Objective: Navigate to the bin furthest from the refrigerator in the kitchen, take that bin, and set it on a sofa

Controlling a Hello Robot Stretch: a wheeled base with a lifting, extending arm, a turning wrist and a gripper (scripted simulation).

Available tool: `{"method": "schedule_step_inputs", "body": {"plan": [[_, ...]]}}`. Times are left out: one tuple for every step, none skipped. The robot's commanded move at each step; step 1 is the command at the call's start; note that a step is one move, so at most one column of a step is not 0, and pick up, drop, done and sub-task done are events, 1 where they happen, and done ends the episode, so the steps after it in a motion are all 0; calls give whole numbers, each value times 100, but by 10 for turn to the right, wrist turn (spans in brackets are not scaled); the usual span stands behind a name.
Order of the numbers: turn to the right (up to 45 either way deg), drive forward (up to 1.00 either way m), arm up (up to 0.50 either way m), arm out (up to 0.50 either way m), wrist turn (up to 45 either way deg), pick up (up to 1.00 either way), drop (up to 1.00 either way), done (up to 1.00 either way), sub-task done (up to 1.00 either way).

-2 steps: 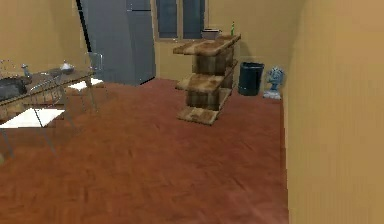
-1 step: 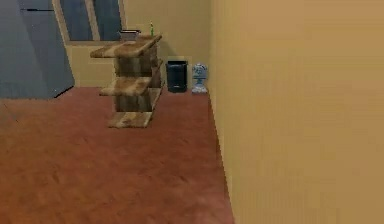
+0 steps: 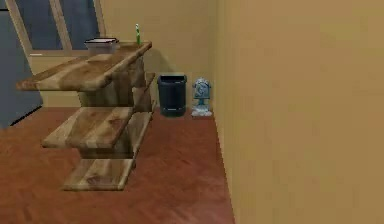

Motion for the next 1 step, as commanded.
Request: {"method": "schedule_step_inputs", "body": {"plan": [[0,100,0,0,0,0,0,0,0]]}}
